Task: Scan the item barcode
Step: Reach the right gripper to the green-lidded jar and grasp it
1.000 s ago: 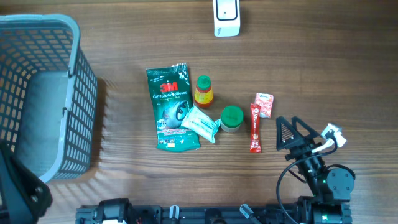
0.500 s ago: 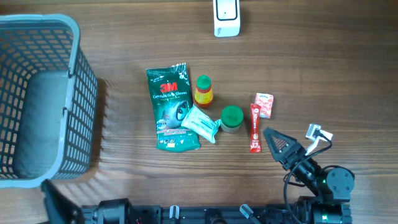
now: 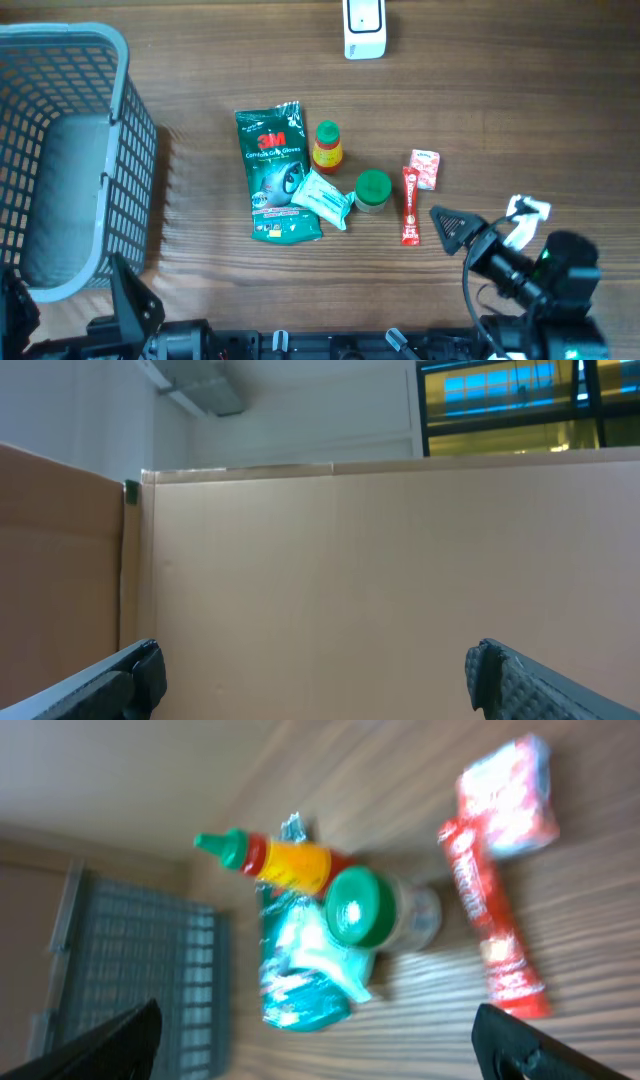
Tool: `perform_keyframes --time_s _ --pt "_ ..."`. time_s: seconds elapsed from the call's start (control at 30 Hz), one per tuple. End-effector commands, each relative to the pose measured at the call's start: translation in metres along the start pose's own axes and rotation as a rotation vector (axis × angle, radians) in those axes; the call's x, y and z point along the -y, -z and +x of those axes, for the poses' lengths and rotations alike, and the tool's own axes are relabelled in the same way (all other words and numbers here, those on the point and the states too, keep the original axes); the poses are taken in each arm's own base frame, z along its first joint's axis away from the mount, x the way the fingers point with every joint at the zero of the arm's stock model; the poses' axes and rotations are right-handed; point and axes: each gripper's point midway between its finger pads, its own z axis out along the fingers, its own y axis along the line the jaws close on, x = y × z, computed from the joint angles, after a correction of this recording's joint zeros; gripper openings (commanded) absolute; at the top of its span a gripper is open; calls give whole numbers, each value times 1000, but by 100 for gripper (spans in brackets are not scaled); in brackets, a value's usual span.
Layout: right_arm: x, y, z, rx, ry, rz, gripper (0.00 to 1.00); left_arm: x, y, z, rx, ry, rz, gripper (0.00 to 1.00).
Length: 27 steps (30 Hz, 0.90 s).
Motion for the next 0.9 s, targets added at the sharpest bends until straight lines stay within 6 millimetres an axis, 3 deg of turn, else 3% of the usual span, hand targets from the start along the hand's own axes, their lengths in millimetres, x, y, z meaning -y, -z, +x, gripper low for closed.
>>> perform_keyframes --time_s 0.0,0.1,0.23,0.47,0.57,0.7,0.77,0.87 --pt "-8 6 -44 1 247 182 99 4 -5 25 -47 16 15 100" --pt "-5 -5 -58 -123 332 293 99 7 -9 58 -130 16 24 100" --pt "-9 -37 -49 -309 451 331 99 17 -15 109 -236 208 45 100" --pt "-14 -113 8 -542 750 318 99 26 -16 182 -351 239 56 100" --pt "-18 -142 17 -562 854 266 100 40 -11 213 -410 258 122 100" --pt "-14 -160 14 -552 893 267 100 50 -5 240 -465 267 165 100" --pt "-3 -163 9 -543 907 330 100 52 -3 247 -477 265 179 100" --pt "5 -166 10 -564 926 350 100 71 4 251 -485 228 306 100"
